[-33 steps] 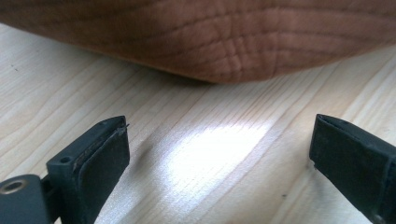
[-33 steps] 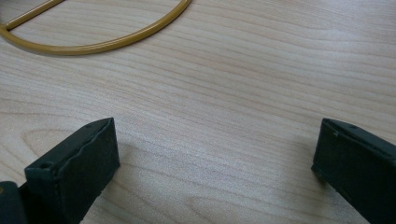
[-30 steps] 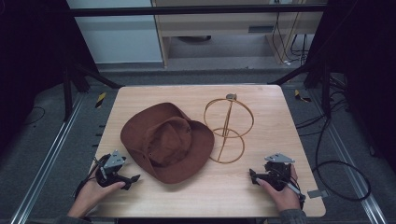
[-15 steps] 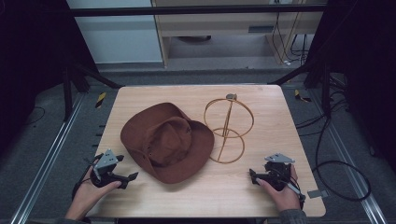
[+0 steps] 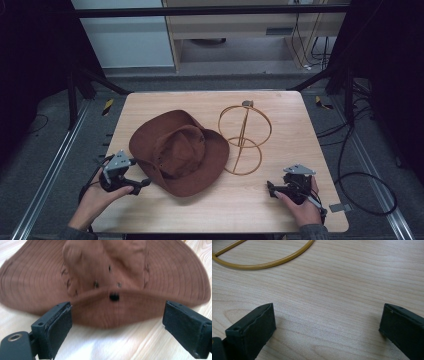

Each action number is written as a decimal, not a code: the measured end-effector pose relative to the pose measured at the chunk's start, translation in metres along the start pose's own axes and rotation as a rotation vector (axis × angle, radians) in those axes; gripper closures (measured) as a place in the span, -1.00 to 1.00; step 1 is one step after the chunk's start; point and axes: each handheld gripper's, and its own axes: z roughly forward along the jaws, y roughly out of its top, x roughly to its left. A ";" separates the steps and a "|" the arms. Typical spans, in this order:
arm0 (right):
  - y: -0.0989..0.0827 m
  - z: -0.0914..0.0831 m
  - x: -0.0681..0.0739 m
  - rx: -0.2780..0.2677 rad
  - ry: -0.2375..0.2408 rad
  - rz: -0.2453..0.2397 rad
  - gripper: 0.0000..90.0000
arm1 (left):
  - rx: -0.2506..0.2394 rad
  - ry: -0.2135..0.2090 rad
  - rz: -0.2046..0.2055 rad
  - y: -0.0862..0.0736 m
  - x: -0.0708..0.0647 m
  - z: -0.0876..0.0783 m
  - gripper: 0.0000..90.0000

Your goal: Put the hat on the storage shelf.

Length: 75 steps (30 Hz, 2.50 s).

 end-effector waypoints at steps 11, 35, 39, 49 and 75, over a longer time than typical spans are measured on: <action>0.000 0.000 0.000 0.000 0.000 0.000 -0.99 | 0.141 0.021 0.067 0.069 0.016 0.026 -0.84; 0.000 0.000 0.000 0.000 0.000 0.000 -0.99 | 0.186 0.044 0.090 0.117 0.024 0.048 -0.85; 0.000 0.000 0.000 0.000 0.000 0.001 -0.99 | 0.200 0.042 0.087 0.122 0.026 0.051 -0.85; 0.000 0.000 0.000 0.000 0.000 0.001 -0.99 | 0.230 0.049 0.086 0.131 0.029 0.065 -0.82; 0.000 0.000 0.000 0.000 0.000 0.000 -0.99 | 0.362 0.004 0.077 0.133 0.035 0.111 0.34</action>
